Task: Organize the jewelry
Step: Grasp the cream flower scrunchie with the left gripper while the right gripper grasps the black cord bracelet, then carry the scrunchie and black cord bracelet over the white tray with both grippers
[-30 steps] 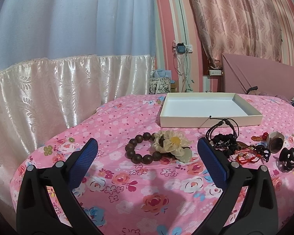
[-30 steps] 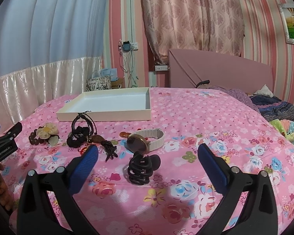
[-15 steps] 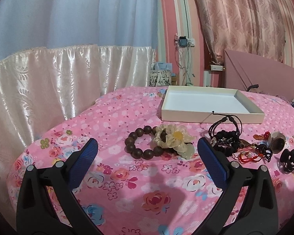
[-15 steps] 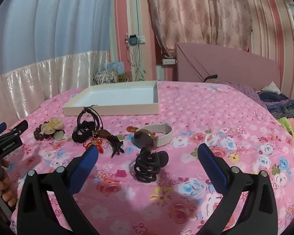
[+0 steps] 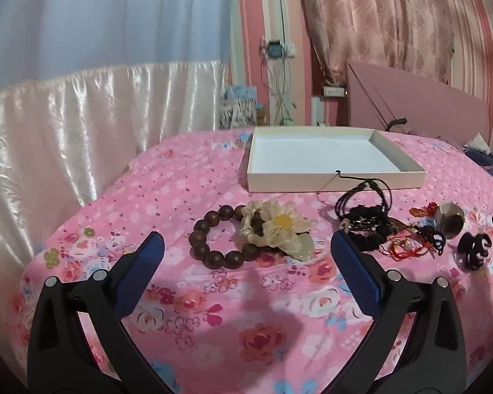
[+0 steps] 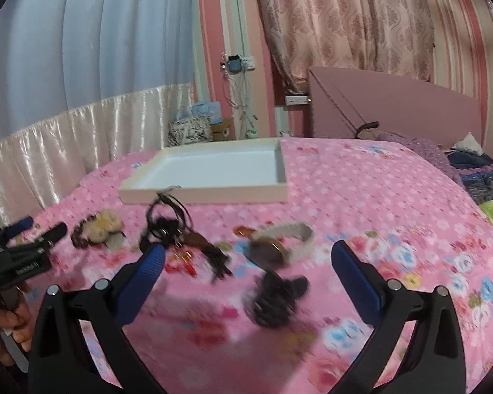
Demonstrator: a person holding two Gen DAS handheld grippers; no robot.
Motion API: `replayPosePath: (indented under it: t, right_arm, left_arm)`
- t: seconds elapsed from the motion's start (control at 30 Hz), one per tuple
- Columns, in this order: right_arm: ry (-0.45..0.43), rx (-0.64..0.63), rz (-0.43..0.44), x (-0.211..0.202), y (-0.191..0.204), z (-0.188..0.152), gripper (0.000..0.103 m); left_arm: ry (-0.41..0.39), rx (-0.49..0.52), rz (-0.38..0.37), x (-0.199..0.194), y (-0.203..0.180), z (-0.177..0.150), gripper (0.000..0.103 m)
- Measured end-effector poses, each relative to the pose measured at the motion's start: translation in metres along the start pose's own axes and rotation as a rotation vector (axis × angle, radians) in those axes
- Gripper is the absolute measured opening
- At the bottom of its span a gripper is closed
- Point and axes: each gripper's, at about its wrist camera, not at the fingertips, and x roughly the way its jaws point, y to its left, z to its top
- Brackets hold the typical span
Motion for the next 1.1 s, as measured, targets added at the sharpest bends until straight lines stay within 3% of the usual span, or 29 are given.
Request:
replayPosePath:
  t: [0.23, 0.53, 0.63, 0.7, 0.77, 0.83, 0.87, 0.97, 1.1]
  right_arm:
    - [0.042, 0.000, 0.061, 0.046, 0.042, 0.029, 0.101]
    - [0.132, -0.030, 0.037, 0.119, 0.076, 0.041, 0.098]
    - [0.206, -0.026, 0.042, 0.142, 0.076, 0.036, 0.081]
    - [0.250, -0.018, 0.052, 0.156, 0.075, 0.032, 0.072]
    - [0.315, 0.020, 0.085, 0.173, 0.071, 0.024, 0.040]
    - [0.327, 0.035, 0.112, 0.177, 0.069, 0.020, 0.018]
    - [0.301, 0.040, 0.116, 0.172, 0.068, 0.021, 0.013]
    - [0.232, 0.047, 0.122, 0.152, 0.064, 0.028, 0.012]
    - [0.119, 0.047, 0.107, 0.118, 0.052, 0.046, 0.012]
  left_arm:
    - [0.148, -0.078, -0.110, 0.056, 0.025, 0.015, 0.100]
    - [0.227, 0.019, -0.171, 0.099, -0.004, 0.011, 0.099]
    - [0.281, 0.018, -0.217, 0.112, -0.006, 0.009, 0.081]
    - [0.288, 0.003, -0.221, 0.116, -0.003, 0.009, 0.076]
    - [0.294, -0.004, -0.234, 0.118, -0.003, 0.008, 0.063]
    - [0.287, -0.017, -0.248, 0.117, 0.000, 0.008, 0.050]
    - [0.277, -0.021, -0.259, 0.115, 0.001, 0.009, 0.042]
    - [0.242, -0.034, -0.277, 0.107, 0.005, 0.010, 0.025]
    - [0.203, -0.056, -0.277, 0.094, 0.014, 0.021, 0.012]
